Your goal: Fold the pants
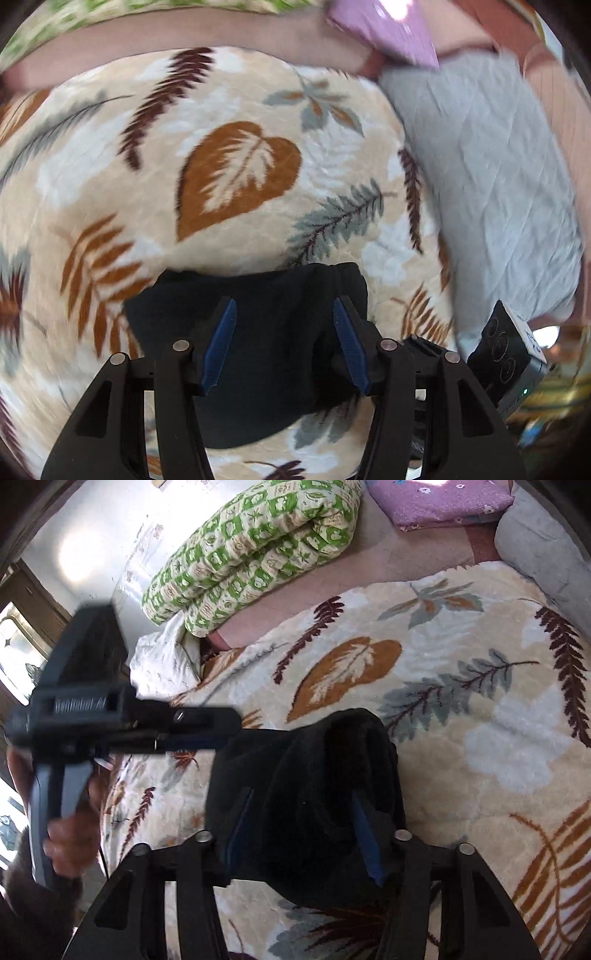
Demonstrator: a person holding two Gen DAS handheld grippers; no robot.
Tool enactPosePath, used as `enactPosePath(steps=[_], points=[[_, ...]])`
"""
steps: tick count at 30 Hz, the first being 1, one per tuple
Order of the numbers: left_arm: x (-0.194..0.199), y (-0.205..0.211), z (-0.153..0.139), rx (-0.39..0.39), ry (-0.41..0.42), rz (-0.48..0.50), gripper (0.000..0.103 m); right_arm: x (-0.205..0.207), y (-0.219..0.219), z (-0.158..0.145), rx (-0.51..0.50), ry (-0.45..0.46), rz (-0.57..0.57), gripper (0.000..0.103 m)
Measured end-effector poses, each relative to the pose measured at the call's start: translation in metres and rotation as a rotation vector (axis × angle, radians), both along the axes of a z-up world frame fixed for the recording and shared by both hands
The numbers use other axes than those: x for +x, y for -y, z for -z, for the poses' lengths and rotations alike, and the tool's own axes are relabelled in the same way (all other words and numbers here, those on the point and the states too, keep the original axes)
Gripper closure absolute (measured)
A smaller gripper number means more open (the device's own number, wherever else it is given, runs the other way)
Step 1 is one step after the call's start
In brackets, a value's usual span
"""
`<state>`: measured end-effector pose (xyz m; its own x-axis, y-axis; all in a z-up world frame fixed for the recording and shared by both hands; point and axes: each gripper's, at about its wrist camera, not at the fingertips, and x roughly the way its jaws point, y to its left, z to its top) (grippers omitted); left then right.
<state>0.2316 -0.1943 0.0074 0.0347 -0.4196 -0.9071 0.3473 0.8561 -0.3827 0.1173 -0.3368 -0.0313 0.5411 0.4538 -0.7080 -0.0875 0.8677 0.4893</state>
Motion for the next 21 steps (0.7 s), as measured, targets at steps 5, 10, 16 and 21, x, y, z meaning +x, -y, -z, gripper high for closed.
enactPosePath(steps=[5, 10, 16, 21], points=[[0.000, 0.029, 0.009, 0.048, -0.009, 0.172, 0.050, -0.012, 0.019, 0.007, 0.045, 0.023, 0.047, 0.098], [-0.002, 0.055, 0.019, 0.092, 0.004, 0.327, 0.050, -0.031, 0.031, 0.013, 0.121, 0.023, 0.071, 0.098], [-0.003, 0.068, 0.037, 0.130, 0.002, 0.325, 0.064, -0.036, 0.034, 0.020, 0.128, 0.016, 0.087, 0.098], [-0.005, 0.072, 0.047, 0.270, 0.119, 0.299, 0.075, -0.032, 0.033, 0.018, 0.091, 0.031, 0.099, 0.098]])
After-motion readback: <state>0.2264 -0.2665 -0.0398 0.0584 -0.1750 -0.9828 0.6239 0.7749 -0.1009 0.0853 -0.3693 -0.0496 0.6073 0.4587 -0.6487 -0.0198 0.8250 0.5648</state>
